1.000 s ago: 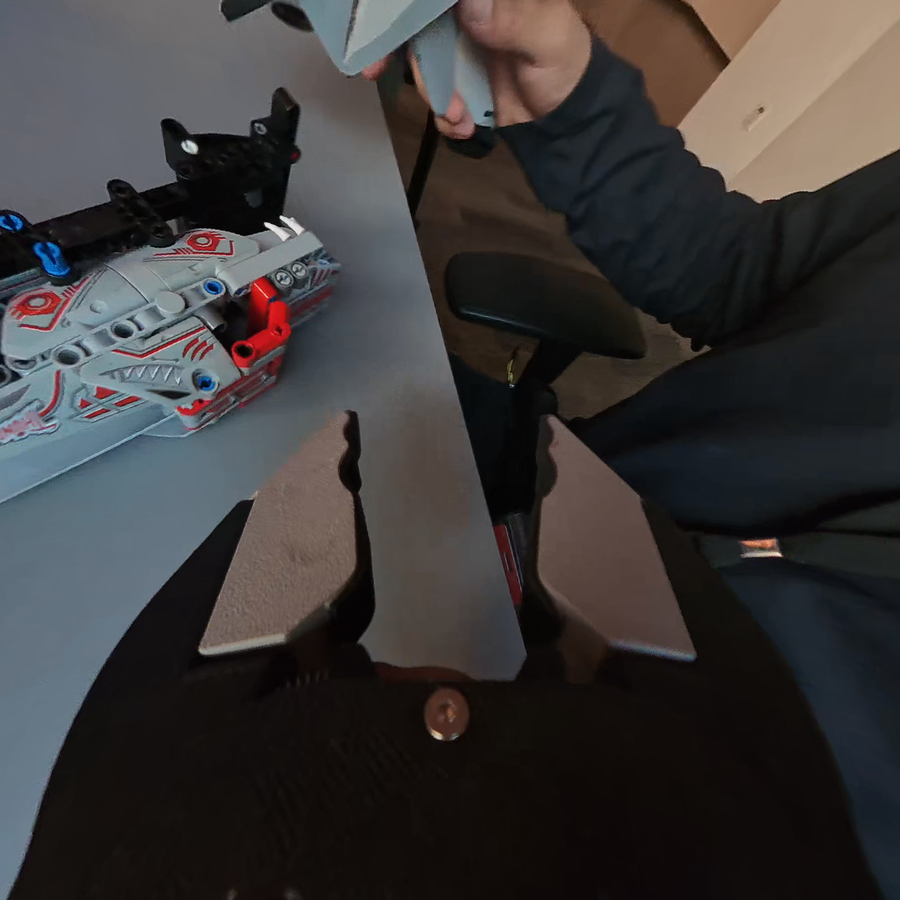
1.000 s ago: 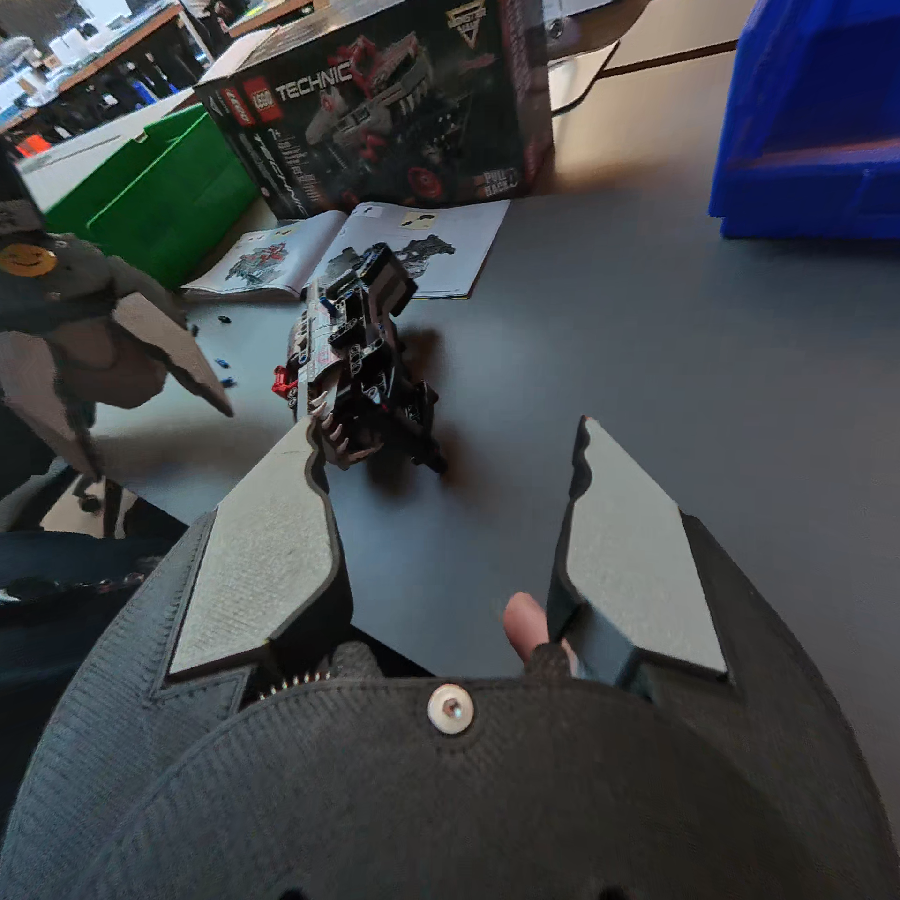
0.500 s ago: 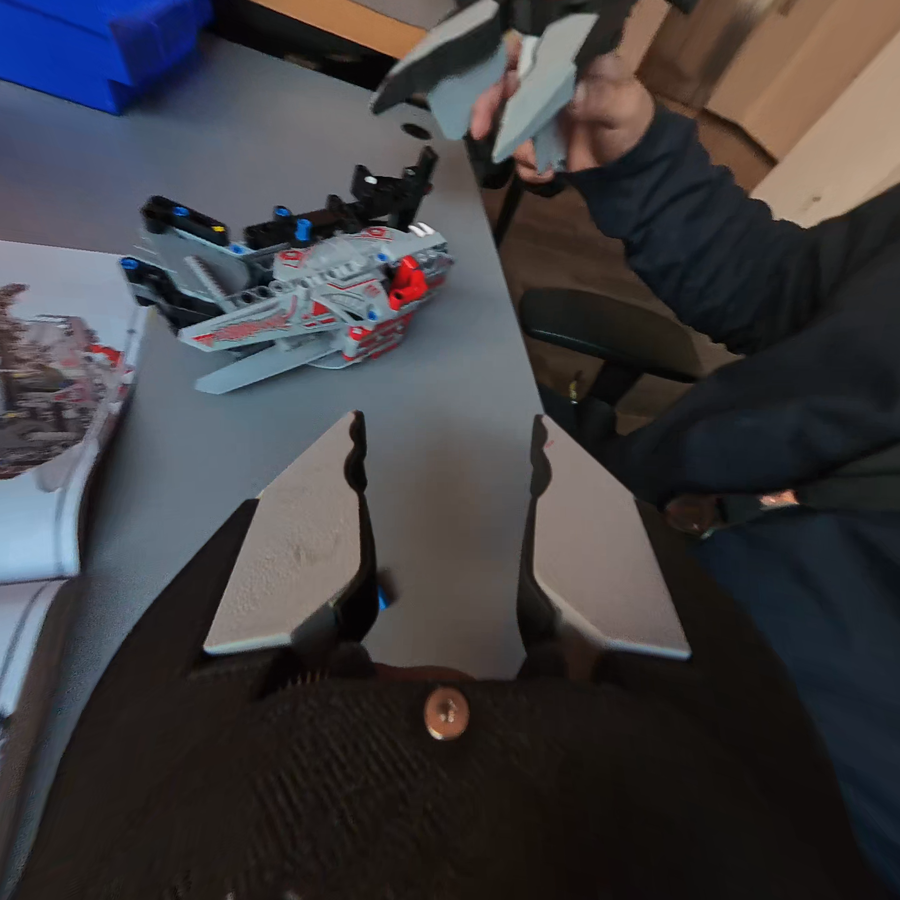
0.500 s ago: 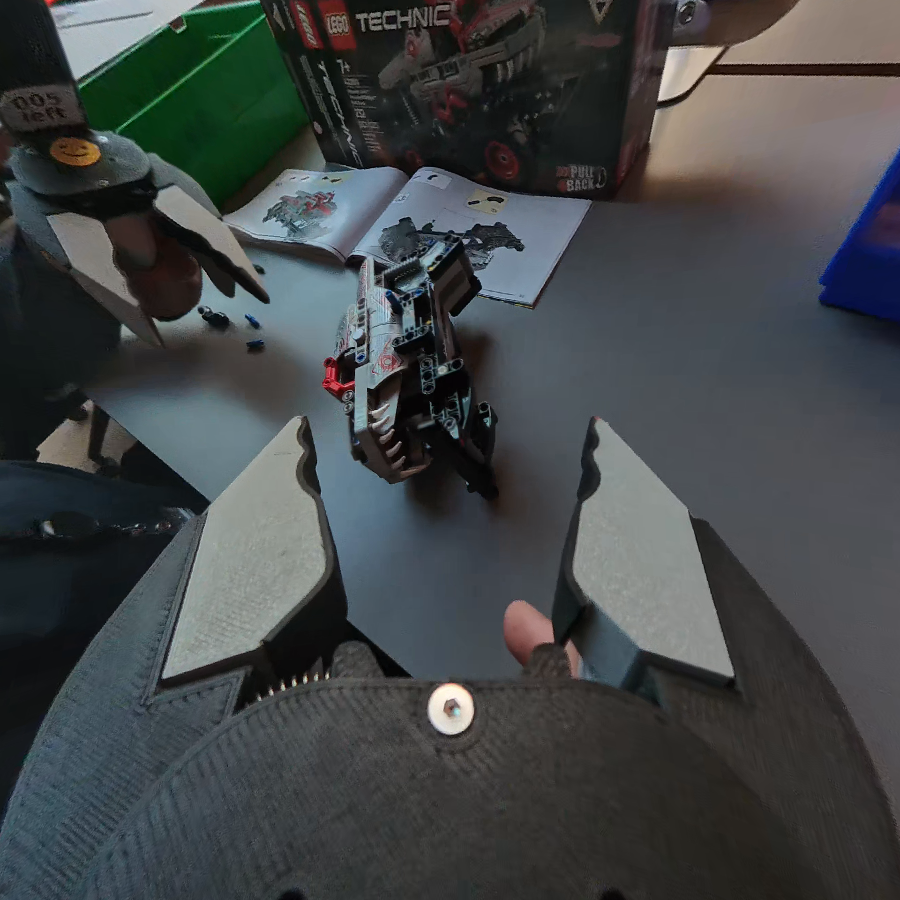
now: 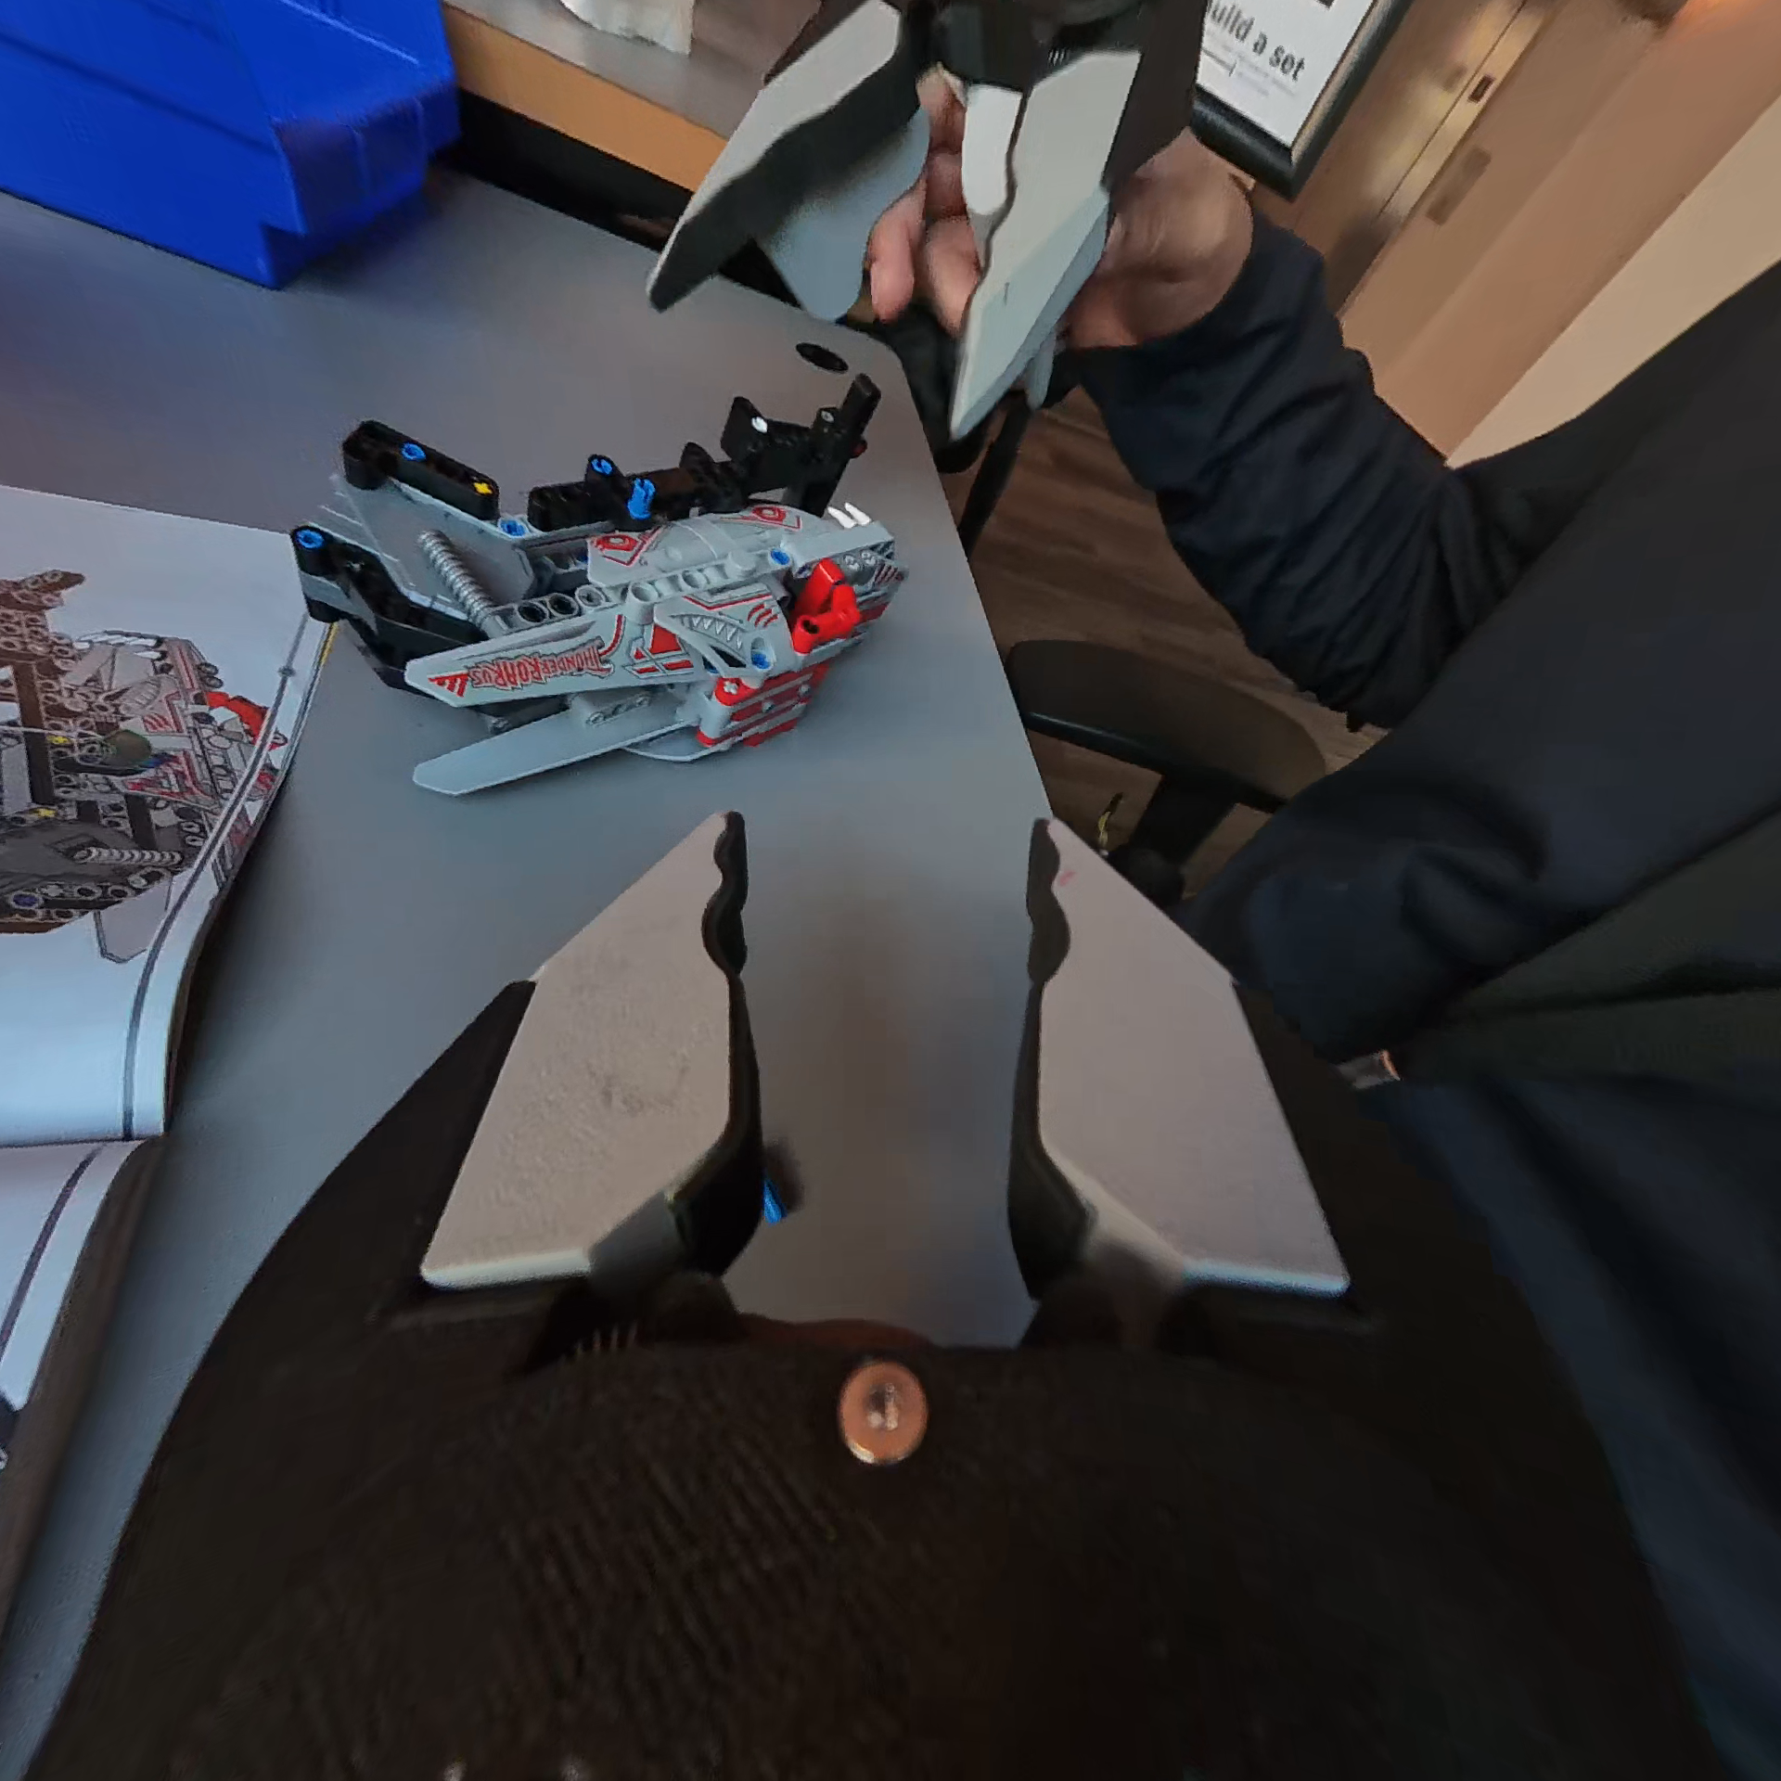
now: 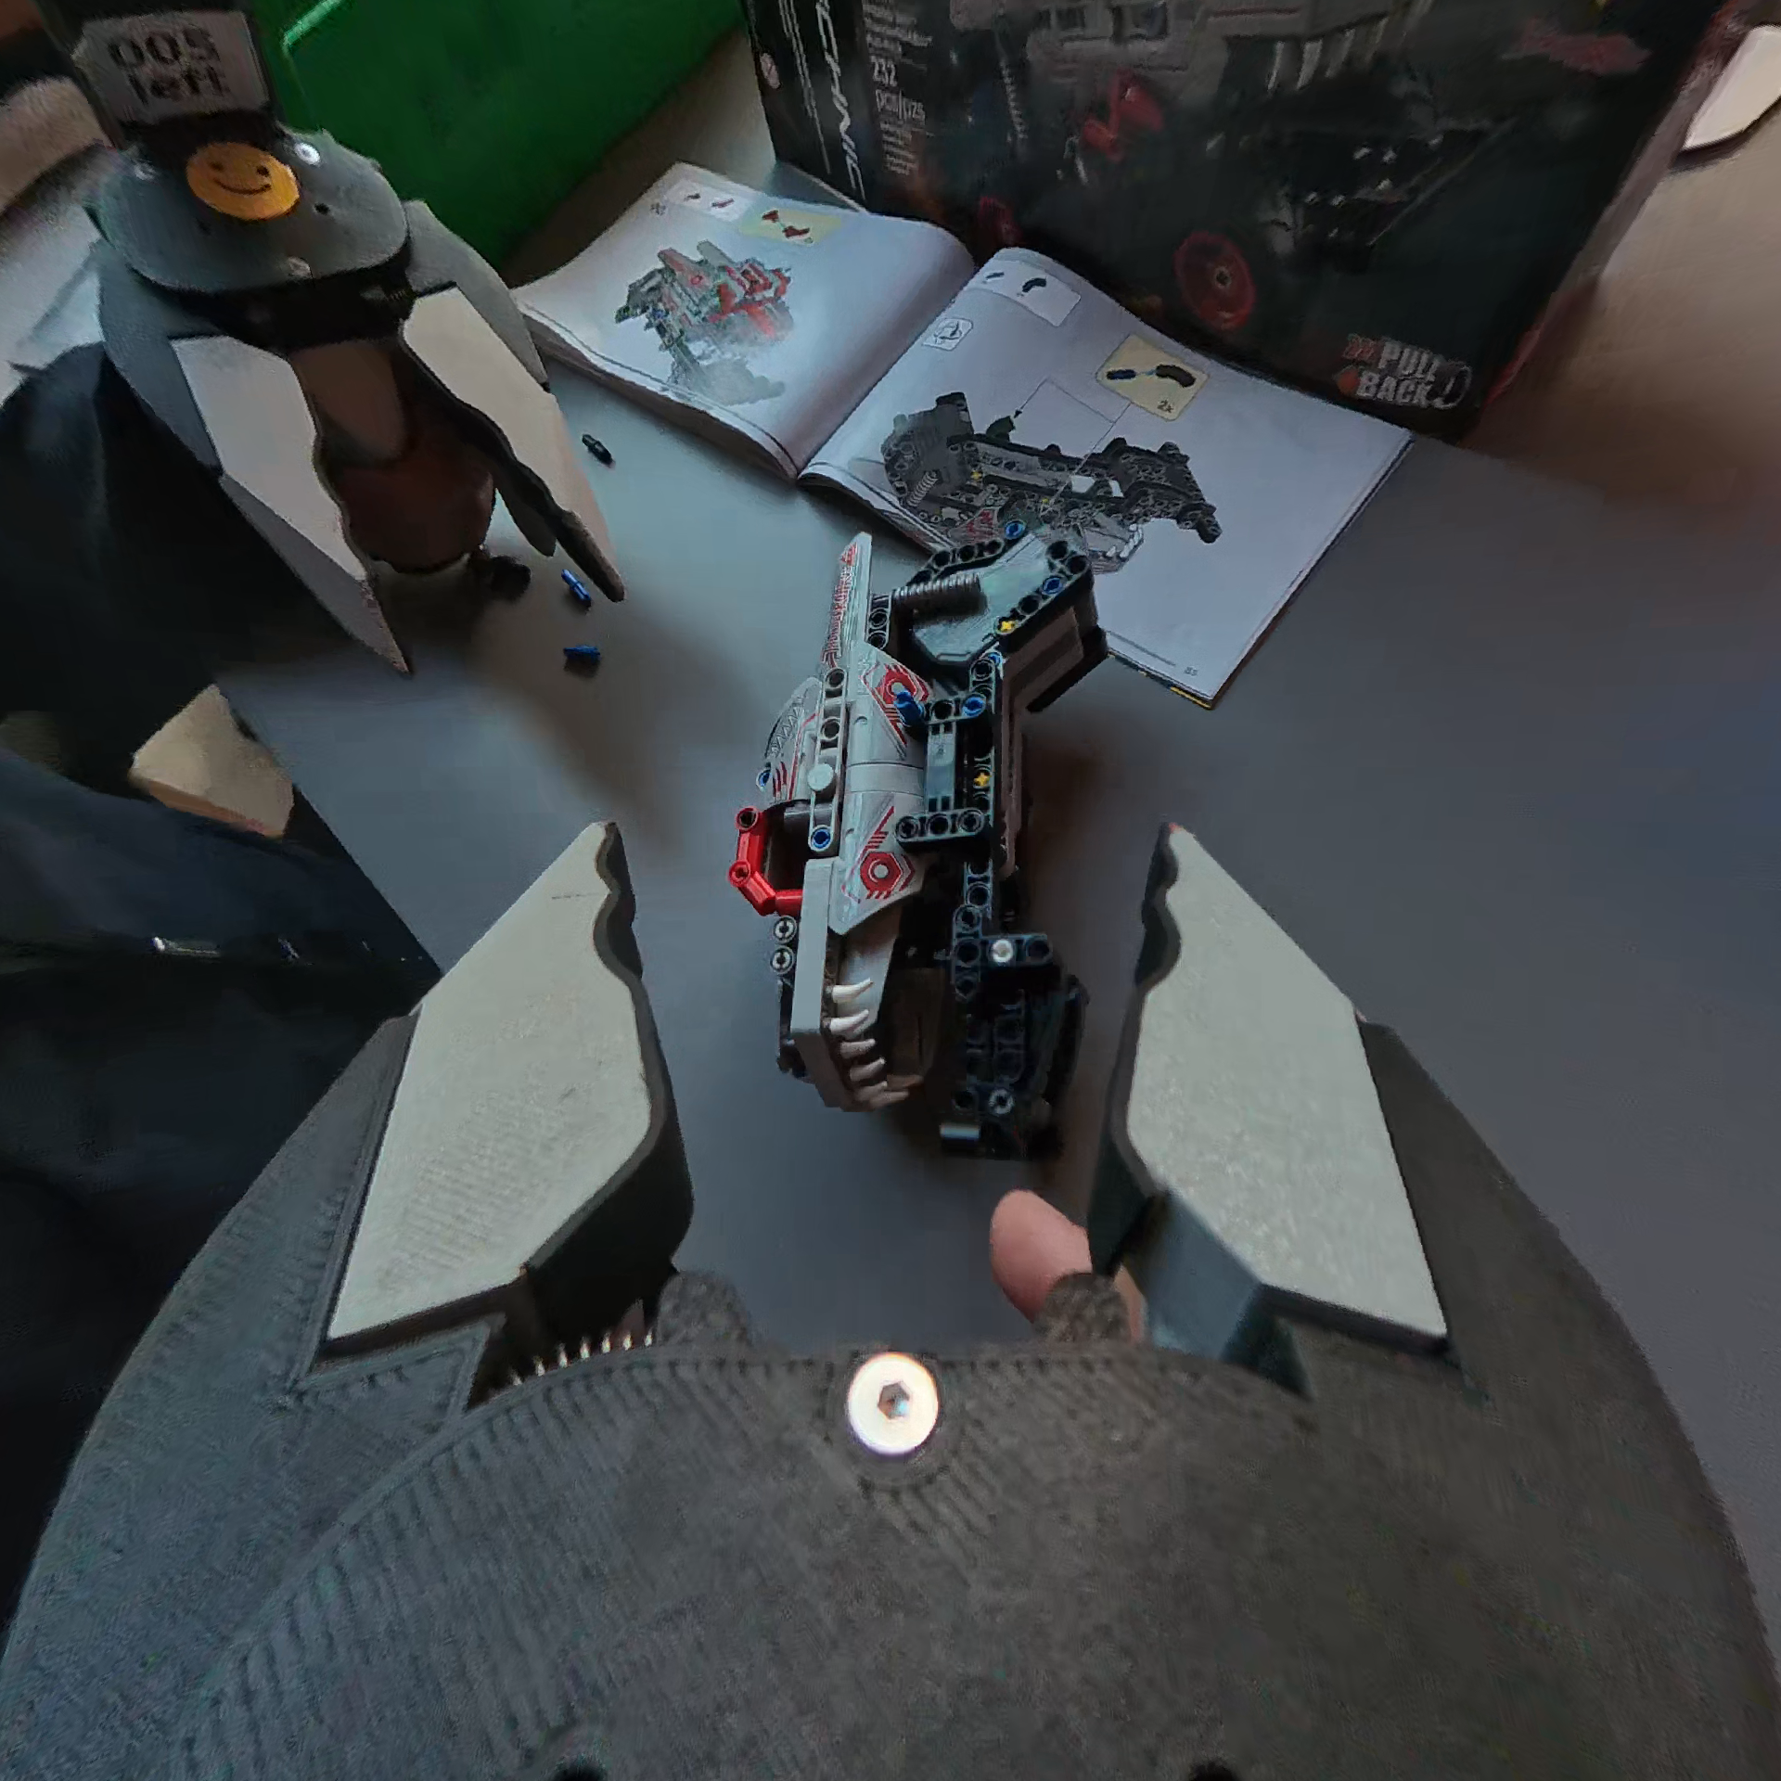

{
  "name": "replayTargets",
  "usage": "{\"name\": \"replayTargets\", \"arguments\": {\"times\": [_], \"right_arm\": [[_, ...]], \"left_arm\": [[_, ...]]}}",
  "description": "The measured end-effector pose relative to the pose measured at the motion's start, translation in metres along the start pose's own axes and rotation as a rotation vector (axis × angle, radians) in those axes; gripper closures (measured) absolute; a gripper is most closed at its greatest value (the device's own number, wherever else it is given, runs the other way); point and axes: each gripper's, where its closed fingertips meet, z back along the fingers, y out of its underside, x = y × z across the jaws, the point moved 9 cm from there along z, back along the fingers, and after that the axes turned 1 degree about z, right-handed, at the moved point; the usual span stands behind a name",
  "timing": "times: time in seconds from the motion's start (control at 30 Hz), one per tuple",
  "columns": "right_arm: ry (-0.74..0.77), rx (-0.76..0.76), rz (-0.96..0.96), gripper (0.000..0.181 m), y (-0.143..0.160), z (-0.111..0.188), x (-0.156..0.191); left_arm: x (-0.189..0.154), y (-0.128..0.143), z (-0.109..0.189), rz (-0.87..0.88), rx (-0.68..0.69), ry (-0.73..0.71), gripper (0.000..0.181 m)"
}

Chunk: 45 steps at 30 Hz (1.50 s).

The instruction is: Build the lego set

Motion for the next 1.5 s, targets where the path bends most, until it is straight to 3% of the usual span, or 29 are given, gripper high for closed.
{"name": "replayTargets", "arguments": {"times": [0.33,0.53,0.67,0.7,0.73,0.77,0.83,0.9,0.93,1.1,1.2,1.33,1.5], "right_arm": [[0.102,0.446,0.145,0.106,-0.015,-0.052,0.013],[0.114,0.507,0.22,0.112,-0.018,-0.055,0.02],[0.197,0.508,0.423,0.122,-0.018,-0.051,0.031],[0.223,0.511,0.5,0.13,-0.016,-0.049,0.036],[0.227,0.525,0.578,0.163,-0.012,-0.049,0.042],[0.286,0.535,0.657,0.18,-0.006,-0.05,0.044],[0.426,0.536,0.811,0.167,0.005,-0.053,0.043],[0.469,0.53,0.822,0.15,0.013,-0.055,0.043],[0.456,0.514,0.789,0.143,0.014,-0.055,0.045],[0.335,0.28,0.657,0.141,0.004,-0.025,0.058],[0.279,0.208,0.54,0.115,-0.006,-0.002,0.046],[0.245,0.271,0.495,0.083,-0.02,-0.001,0.015],[0.113,0.444,0.501,0.084,-0.033,-0.042,-0.008]], "left_arm": [[0.0,0.002,0.0,-0.03,0.015,-0.054,0.127],[0.0,0.002,-0.001,-0.037,0.014,-0.066,0.128],[0.001,0.002,0.0,-0.037,0.006,-0.074,0.129],[0.002,0.002,0.0,-0.036,0.006,-0.076,0.129],[0.002,0.002,0.0,-0.035,0.006,-0.079,0.129],[0.002,0.002,0.0,-0.034,0.006,-0.08,0.129],[0.003,0.002,-0.001,-0.032,0.011,-0.08,0.129],[0.002,0.003,-0.001,-0.034,0.015,-0.079,0.129],[0.002,0.003,-0.001,-0.034,0.016,-0.079,0.129],[0.004,0.002,0.0,-0.016,0.008,-0.068,0.129],[0.004,0.002,0.0,-0.009,0.003,-0.061,0.129],[0.001,0.003,-0.003,-0.022,0.017,-0.053,0.128],[0.002,0.003,-0.003,-0.025,0.02,-0.054,0.128]]}}
